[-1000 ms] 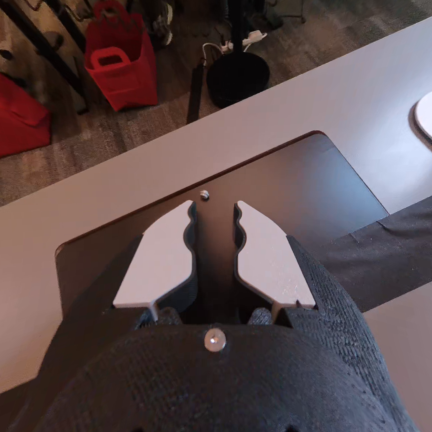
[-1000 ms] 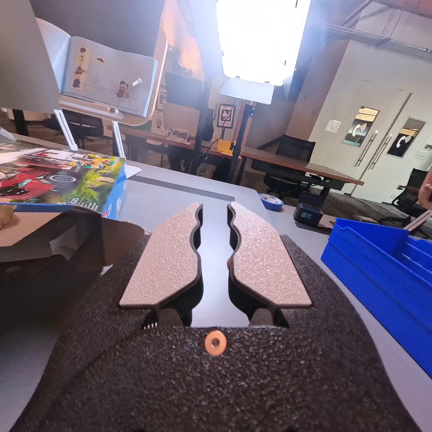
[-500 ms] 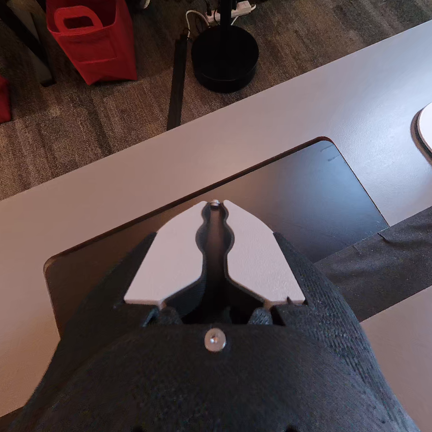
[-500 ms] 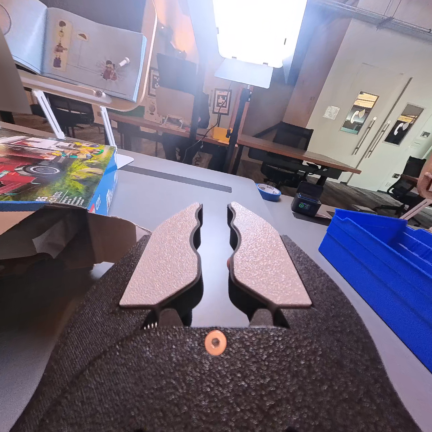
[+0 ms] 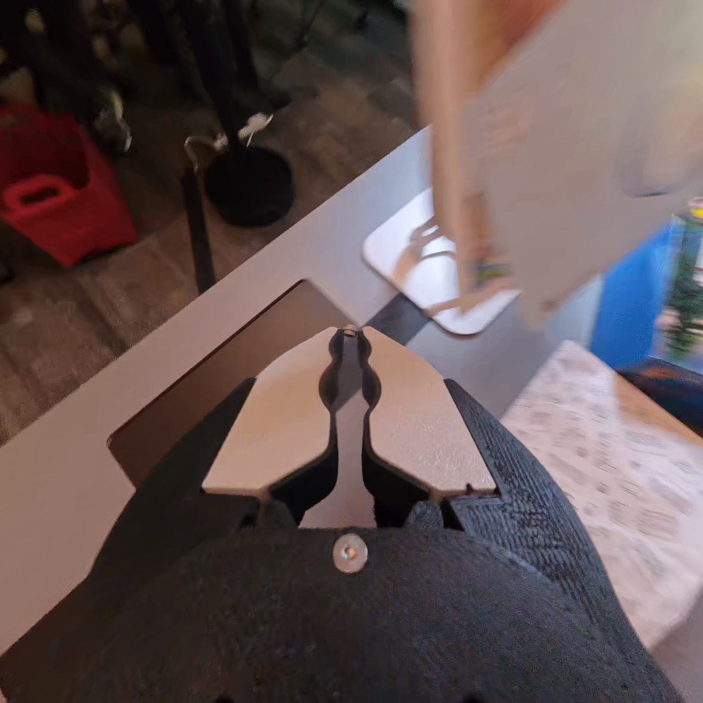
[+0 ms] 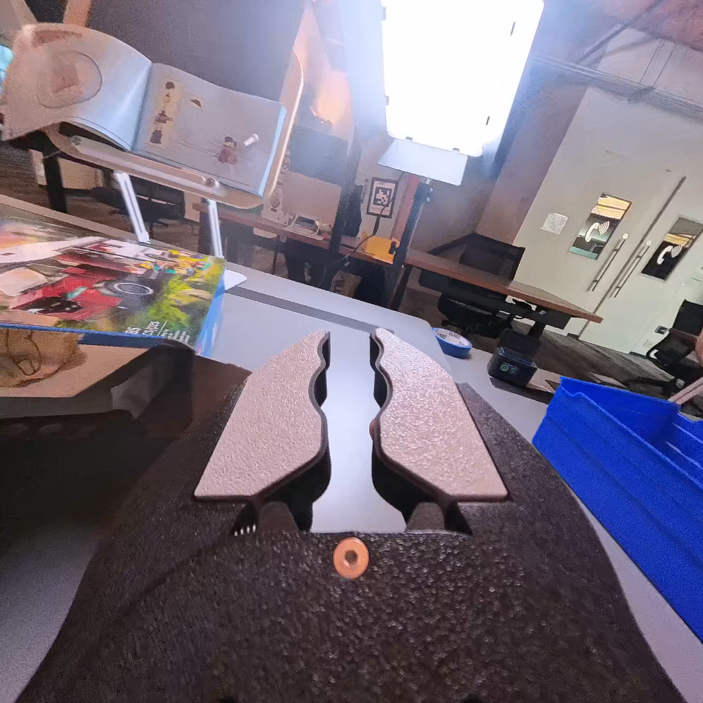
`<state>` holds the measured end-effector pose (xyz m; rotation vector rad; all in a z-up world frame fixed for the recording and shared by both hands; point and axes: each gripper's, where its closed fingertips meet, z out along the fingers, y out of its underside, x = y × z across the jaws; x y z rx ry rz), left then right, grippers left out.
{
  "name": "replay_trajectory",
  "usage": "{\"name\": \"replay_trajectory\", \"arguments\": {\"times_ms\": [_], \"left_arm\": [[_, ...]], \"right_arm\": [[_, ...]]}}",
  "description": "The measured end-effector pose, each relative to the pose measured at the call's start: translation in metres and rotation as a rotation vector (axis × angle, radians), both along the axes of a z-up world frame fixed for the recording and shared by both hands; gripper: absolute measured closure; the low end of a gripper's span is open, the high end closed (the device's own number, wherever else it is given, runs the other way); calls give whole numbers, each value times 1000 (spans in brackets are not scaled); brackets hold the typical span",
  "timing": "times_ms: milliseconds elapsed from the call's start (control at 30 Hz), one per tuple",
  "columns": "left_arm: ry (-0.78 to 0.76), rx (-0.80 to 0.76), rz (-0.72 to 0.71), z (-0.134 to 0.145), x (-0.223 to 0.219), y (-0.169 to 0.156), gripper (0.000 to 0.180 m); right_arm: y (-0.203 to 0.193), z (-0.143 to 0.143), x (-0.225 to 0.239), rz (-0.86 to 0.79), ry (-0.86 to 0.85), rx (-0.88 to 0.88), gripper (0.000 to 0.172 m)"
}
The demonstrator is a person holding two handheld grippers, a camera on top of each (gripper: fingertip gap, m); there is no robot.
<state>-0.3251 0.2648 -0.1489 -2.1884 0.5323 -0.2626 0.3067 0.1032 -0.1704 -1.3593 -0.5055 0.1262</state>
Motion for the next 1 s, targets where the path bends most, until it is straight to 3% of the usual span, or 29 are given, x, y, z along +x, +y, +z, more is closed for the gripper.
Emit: {"name": "replay_trajectory", "arguments": {"times_ms": [100, 200, 333, 433, 600, 1000], "left_arm": [[-41, 124, -239, 58, 89, -62, 173], [-105, 241, -504, 87, 189, -143, 173], [-289, 370, -755, 94, 302, -248, 173], [-430, 390, -828, 84, 353, -298, 173], [-648, 310, -864, 78, 373, -324, 173], [-759, 140, -827, 52, 364, -310, 173]], "right_arm": [[-11, 15, -32, 116, -56, 56, 151], [-38, 40, -85, 322, -139, 108, 150], [-92, 71, -171, 599, -319, 225, 147], [-125, 89, -224, 700, -421, 375, 148], [-150, 96, -265, 763, -512, 563, 151], [-145, 74, -283, 785, -601, 602, 165]]}}
